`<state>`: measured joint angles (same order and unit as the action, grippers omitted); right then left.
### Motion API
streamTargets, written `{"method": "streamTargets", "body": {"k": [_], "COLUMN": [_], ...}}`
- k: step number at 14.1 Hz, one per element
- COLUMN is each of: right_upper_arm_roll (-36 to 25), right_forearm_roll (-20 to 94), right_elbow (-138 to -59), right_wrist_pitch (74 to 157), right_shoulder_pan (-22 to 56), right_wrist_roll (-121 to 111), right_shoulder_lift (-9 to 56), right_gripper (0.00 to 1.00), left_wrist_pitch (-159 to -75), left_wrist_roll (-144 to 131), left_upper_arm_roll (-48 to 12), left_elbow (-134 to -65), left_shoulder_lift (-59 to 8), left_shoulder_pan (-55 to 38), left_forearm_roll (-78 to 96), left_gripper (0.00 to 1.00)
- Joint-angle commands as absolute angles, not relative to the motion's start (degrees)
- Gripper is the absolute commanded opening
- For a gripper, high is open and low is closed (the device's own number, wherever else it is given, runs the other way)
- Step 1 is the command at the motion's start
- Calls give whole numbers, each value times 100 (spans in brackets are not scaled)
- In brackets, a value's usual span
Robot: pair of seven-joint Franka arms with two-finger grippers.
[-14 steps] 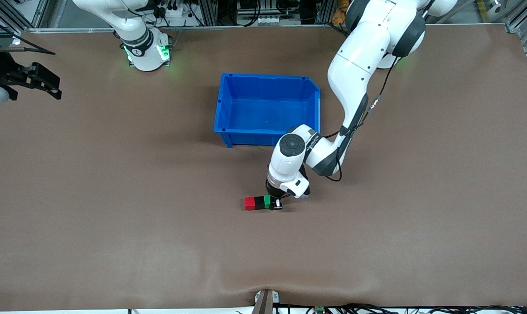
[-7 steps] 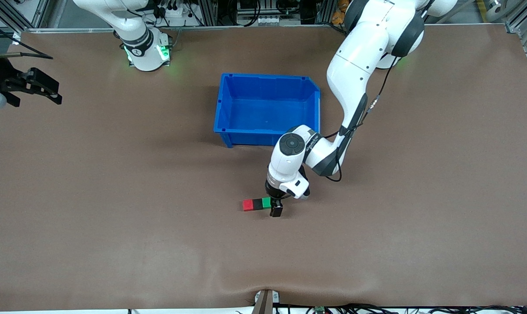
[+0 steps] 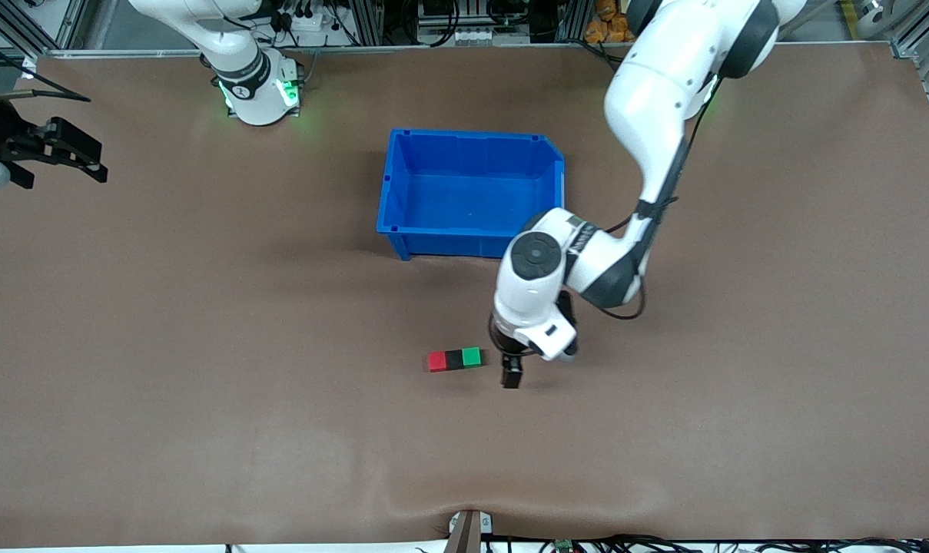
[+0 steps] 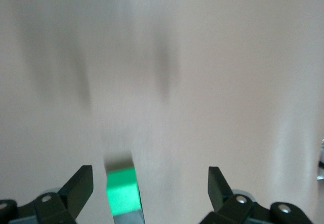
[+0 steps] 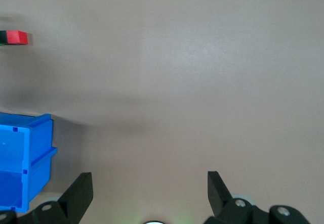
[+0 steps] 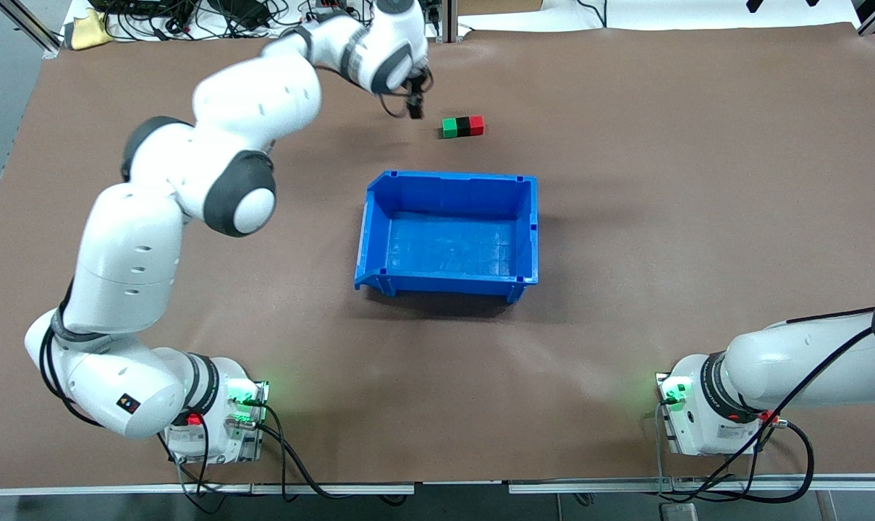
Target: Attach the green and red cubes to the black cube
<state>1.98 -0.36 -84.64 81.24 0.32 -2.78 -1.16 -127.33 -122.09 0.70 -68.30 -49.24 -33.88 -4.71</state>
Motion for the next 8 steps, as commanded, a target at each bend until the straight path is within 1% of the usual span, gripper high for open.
{"method": "streamTargets", "body": {"k": [1,2,5,8], "right_upper_arm_roll": [237,237,237,237], "right_forearm_roll": [79,79,79,79], "right_elbow": [-8631,-8631,-8631,-8631], "right_wrist_pitch": [8209,8200,8200,8183], "right_shoulder_pan": [-88,-97,-105,-97], "right_wrist_roll": [-387,-387,-387,-378], "right_shoulder_lift": [-273,-281,-272,-272], "right_gripper": [100,100,100,100], "left_wrist_pitch": [-11999,-11884,-11874,-11874], "left_wrist_roll": [-10965,-10525,-9339,-7985], "left_upper_arm_roll": [18,0,-245,-316], "left_elbow": [-7206,-7355,-7952,-8559], "left_shoulder_lift": [-4221,-3932,-3131,-2446], "left_shoulder_pan": [-2780,-2508,-1778,-1294], "left_forearm_roll": [-466,-457,-457,-457], "left_gripper": [100,100,100,100]}}
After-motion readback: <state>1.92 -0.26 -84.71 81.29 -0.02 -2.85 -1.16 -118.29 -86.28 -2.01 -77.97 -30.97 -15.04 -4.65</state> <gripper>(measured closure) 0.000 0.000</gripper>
